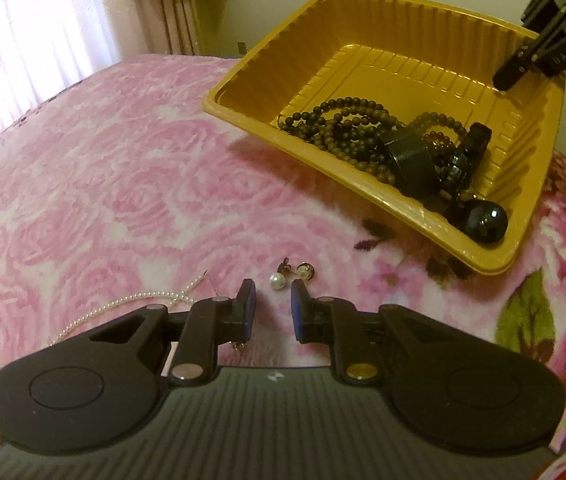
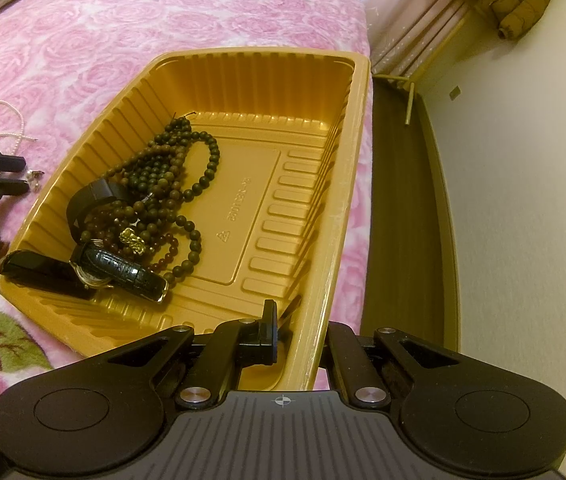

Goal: Organize jewelry
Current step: 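Grasp the pearl earring on the bedspread with the left tool, then carry the pearl earring over the tray and open the left tool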

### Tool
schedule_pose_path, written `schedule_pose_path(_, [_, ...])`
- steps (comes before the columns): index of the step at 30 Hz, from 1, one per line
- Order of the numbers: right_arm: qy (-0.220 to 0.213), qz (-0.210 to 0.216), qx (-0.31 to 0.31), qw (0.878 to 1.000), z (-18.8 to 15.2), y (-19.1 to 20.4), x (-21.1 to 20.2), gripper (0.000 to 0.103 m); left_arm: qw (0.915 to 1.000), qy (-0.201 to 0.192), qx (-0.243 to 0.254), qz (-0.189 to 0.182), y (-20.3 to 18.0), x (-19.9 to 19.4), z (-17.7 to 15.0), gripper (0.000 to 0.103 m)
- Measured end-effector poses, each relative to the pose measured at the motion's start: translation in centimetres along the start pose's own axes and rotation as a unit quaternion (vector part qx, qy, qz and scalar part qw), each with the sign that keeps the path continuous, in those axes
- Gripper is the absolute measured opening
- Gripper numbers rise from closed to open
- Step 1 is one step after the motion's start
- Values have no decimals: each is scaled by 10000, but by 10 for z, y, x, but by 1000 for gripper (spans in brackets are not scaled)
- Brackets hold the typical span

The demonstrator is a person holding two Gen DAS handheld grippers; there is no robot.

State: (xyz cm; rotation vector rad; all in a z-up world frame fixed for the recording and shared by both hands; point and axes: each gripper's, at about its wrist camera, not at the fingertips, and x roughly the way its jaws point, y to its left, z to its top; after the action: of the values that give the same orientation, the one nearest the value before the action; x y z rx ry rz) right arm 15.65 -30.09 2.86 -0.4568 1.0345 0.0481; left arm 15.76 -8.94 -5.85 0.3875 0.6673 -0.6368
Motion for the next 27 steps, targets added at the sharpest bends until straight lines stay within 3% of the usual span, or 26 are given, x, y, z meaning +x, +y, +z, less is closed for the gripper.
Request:
schedule_pose_path(10, [3,5,6,10000,0,0,0,5,9999,-92,94,38,-3,6,6,16])
schedule_pose_path(14, [1,1,-1,10000,0,0,0,5,9999,-25,147,-16,-4,5,7,7])
schedule_pose_path(17, [3,2,-1,10000,0,0,0,5,9997,-63,199,97,-6,0,8,7])
schedule_pose_path(23, [-1,-3,-6,10000,0,0,0,5,9990,-354,237,163,-11,-19,22,7])
schedule_pose_path(27, [2,0,-2,10000,0,0,0,5,9979,-619,184,4,-17,-33,41,7])
